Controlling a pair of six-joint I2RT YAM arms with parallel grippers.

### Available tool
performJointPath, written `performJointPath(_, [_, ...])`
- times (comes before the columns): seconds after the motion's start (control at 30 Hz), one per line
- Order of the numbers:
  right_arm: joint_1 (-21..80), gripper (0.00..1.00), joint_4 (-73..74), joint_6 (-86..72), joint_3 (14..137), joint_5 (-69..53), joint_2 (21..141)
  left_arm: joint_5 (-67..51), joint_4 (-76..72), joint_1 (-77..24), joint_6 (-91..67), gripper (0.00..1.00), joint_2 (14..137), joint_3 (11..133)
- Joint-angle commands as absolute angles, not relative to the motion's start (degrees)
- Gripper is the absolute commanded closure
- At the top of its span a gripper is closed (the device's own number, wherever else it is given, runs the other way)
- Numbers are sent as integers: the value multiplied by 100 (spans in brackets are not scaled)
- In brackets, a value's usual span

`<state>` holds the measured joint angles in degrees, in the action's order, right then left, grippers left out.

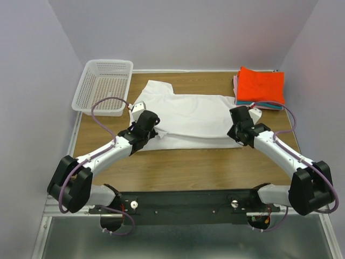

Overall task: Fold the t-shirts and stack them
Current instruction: Fold the tshirt

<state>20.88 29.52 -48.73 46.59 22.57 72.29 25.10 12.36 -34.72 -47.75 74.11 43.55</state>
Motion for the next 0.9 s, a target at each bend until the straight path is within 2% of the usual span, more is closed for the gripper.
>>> performJointPath(0.0, [2030,99,2839,-4738,4895,2549,7461,2154,818,-3305,-3947,100,7733,4614])
performJointPath(0.7, [1749,99,2672,-4351,5554,2443,8586,563,-95,-2453,-1495,100,8753,5114])
performJointPath(0.8, [1705,99,2654,-4298,5686,2391,8789,457,-106,-2329,-1248,91,9034,5317])
performJointPath(0.83, [1670,99,2654,-4272,5756,2382,8850,474,-97,-2294,-1222,83,9122,5370])
performJointPath(0.87, [1670,98,2654,-4254,5792,2373,8981,422,-105,-2242,-1187,79,9201,5483])
